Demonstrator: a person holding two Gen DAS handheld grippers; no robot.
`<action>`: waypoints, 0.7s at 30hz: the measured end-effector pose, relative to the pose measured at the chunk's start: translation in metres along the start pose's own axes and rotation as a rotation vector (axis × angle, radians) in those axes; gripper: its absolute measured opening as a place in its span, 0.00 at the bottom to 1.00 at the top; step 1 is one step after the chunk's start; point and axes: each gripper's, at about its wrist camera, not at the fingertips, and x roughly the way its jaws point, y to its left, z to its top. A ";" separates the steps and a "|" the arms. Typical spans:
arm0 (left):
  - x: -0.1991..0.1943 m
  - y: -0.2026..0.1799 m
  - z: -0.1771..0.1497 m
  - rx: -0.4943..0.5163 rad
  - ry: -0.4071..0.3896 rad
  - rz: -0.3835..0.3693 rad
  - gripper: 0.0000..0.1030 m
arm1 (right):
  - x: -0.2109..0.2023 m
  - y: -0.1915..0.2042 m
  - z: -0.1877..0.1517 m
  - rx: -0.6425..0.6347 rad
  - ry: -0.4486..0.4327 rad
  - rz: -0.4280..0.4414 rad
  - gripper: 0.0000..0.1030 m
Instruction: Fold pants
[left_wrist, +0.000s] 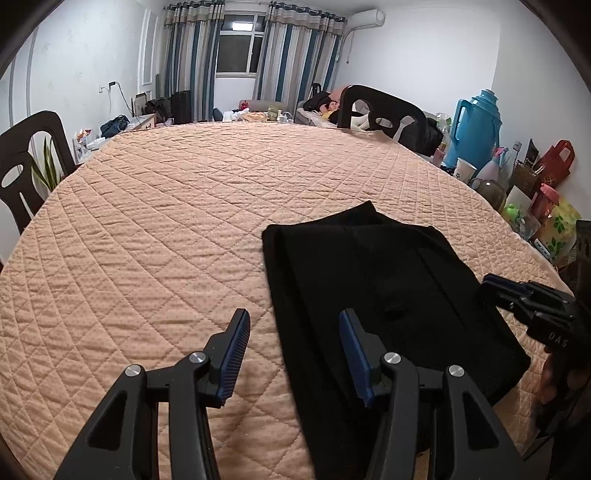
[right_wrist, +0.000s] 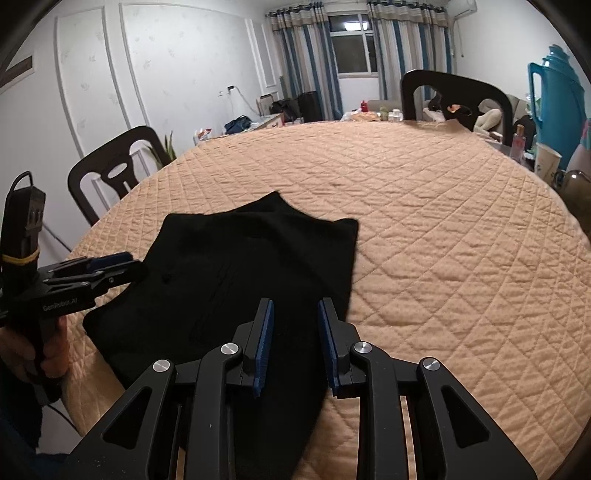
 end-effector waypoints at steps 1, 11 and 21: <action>-0.001 0.001 0.000 -0.002 0.000 0.004 0.52 | -0.002 -0.002 0.000 0.006 -0.004 -0.004 0.25; -0.022 0.005 -0.009 -0.035 -0.019 -0.047 0.53 | -0.018 -0.007 -0.001 0.040 -0.022 0.038 0.43; -0.017 0.015 -0.022 -0.118 0.016 -0.147 0.55 | -0.016 -0.017 -0.014 0.111 0.025 0.098 0.43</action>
